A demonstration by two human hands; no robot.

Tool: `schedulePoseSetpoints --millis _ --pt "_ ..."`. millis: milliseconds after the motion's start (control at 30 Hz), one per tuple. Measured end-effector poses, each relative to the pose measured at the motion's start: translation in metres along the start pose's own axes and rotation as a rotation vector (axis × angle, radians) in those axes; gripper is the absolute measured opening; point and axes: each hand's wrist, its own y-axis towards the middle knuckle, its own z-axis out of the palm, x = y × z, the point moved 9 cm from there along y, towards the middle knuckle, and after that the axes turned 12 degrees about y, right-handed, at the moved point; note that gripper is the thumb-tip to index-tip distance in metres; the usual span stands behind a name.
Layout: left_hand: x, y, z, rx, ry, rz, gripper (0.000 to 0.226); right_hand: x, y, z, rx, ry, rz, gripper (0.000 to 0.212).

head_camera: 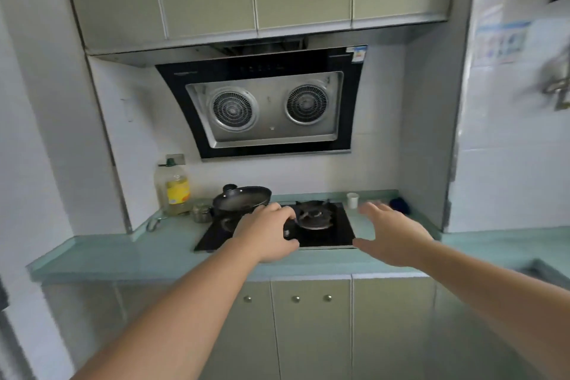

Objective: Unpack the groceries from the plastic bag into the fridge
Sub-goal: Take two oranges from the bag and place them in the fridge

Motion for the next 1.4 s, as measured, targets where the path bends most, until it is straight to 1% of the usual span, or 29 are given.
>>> schedulePoseSetpoints --millis 100,233,400,500,600,700,833,967,1167,1400 --pt "-0.037 0.042 0.017 0.005 -0.014 0.132 0.052 -0.045 -0.012 -0.026 -0.08 -0.047 0.145 0.069" --pt "-0.102 0.081 0.042 0.055 -0.096 0.291 0.052 -0.104 -0.048 -0.047 -0.137 -0.111 0.346 0.065" --pt "-0.233 0.095 0.05 0.088 -0.164 0.572 0.053 -0.175 -0.118 -0.074 -0.18 -0.178 0.583 0.068" --pt "-0.31 0.098 0.049 0.072 -0.191 0.697 0.053 -0.218 -0.155 -0.097 -0.225 -0.196 0.7 0.067" --pt "-0.376 0.101 0.052 0.062 -0.183 0.789 0.052 -0.264 -0.18 -0.116 -0.261 -0.203 0.773 0.069" --pt "-0.432 0.109 0.055 0.059 -0.158 0.839 0.051 -0.313 -0.195 -0.13 -0.273 -0.201 0.802 0.071" --pt "-0.501 0.129 0.053 0.067 -0.127 0.848 0.051 -0.378 -0.212 -0.151 -0.297 -0.142 0.842 0.068" --pt "-0.572 0.139 0.05 0.098 -0.21 0.857 0.048 -0.432 -0.235 -0.183 -0.368 -0.069 0.886 0.065" --pt "-0.672 0.154 0.044 0.083 -0.208 0.945 0.048 -0.498 -0.253 -0.212 -0.373 -0.046 0.935 0.061" --pt "-0.771 0.209 0.074 0.118 -0.214 1.049 0.05 -0.585 -0.247 -0.233 -0.361 -0.081 1.035 0.058"
